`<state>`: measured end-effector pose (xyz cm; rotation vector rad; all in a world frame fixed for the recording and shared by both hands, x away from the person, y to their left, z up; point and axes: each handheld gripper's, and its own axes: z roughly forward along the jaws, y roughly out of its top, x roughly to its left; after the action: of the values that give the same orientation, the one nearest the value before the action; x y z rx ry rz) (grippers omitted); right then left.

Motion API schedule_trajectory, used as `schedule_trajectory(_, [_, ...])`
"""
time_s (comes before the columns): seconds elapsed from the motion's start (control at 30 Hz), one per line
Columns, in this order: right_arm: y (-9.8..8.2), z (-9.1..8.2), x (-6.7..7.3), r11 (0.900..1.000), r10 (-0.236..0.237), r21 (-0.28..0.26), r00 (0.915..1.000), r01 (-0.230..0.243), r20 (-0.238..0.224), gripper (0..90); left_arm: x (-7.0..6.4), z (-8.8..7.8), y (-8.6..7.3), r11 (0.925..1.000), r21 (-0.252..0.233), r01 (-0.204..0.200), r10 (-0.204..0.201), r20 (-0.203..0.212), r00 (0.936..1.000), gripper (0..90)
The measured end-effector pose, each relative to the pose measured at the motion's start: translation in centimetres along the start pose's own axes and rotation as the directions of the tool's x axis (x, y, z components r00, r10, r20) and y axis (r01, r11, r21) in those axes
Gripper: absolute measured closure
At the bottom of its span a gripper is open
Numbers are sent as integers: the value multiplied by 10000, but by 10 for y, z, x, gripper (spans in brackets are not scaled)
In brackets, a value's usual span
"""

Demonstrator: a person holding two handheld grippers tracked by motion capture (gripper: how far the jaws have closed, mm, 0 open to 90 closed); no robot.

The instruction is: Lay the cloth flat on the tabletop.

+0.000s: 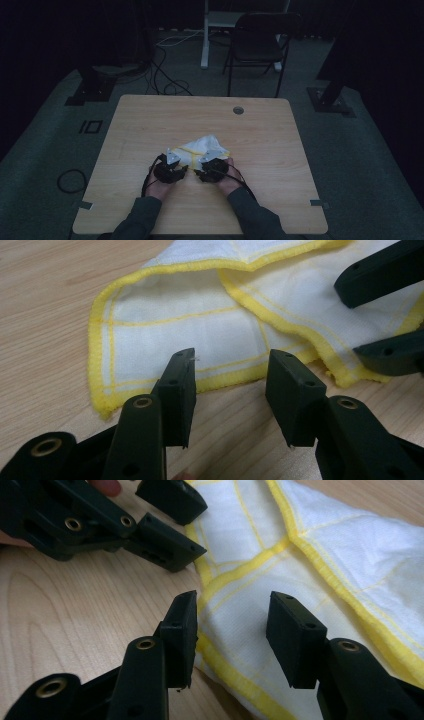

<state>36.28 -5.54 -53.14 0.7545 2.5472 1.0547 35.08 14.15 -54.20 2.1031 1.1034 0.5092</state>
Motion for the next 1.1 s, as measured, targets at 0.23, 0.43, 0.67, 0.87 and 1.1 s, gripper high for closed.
schedule_trajectory(0.23, [3, -2, -5, 9999, 146, -60, 9999, -147, -18, 799, 0, 0, 0, 10000, -43, 52, -52, -6, 10000, 553])
schedule_trajectory(0.43, [5, -6, -10, 9991, 337, -243, 9994, -339, -81, 834, 2, 0, -1, 9998, -39, 170, -170, 13, 9999, 548])
schedule_trajectory(0.67, [4, -11, -17, 9966, 708, -408, 9971, -720, -284, 839, 5, 0, -1, 9997, -28, 240, -240, -39, 9997, 554])
schedule_trajectory(0.87, [4, -15, -20, 9953, 789, -543, 9962, -808, -370, 847, 7, 0, -1, 9997, -55, 258, -258, -76, 9996, 566])
schedule_trajectory(1.1, [6, -26, -24, 9924, 932, -793, 9954, -946, -209, 865, 11, 0, -1, 9993, -11, 365, -365, -200, 9991, 568])
